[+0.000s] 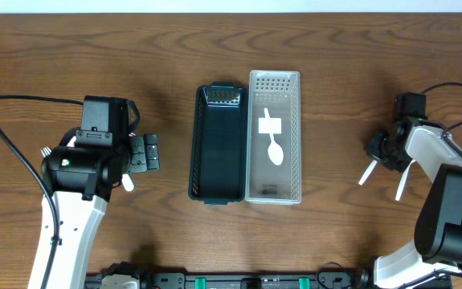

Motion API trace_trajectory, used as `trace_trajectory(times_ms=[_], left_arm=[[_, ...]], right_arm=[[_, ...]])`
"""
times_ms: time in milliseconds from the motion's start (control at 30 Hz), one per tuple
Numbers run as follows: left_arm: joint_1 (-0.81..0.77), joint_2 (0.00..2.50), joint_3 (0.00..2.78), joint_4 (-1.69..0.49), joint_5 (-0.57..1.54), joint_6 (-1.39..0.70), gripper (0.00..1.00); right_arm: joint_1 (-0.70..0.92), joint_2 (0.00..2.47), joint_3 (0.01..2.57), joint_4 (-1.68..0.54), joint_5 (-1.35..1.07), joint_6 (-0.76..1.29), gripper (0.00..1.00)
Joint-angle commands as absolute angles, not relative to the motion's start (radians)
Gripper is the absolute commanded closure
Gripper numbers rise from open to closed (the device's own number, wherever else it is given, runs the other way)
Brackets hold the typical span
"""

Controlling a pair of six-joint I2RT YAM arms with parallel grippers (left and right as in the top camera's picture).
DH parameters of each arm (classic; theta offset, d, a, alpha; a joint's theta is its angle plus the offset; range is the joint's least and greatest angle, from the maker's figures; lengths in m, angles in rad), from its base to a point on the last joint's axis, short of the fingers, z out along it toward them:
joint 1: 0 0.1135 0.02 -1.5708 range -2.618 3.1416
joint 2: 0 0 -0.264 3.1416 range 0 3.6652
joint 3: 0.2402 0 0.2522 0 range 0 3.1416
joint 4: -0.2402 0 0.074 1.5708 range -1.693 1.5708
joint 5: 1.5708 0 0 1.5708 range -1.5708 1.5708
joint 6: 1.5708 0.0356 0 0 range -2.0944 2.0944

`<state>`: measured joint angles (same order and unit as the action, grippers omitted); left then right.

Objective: Pack container
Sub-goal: 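Return the right gripper to the spoons and grasp another spoon, then place the second spoon into the clear basket with the right gripper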

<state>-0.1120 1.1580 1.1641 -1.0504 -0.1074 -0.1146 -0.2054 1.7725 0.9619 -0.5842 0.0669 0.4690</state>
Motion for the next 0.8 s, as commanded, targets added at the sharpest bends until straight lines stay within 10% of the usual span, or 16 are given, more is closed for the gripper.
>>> trace_trajectory(times_ms=[0, 767], left_arm=[[-0.107, 1.163, 1.182, -1.054, -0.105, -0.105, 0.02], [-0.107, 1.163, 1.182, -1.054, -0.105, -0.106, 0.02]], right_arm=[[-0.204, 1.802, 0.929, -0.587, 0.009, 0.474, 0.98], [0.320, 1.602, 1.444, -0.827, -0.097, 0.537, 0.98]])
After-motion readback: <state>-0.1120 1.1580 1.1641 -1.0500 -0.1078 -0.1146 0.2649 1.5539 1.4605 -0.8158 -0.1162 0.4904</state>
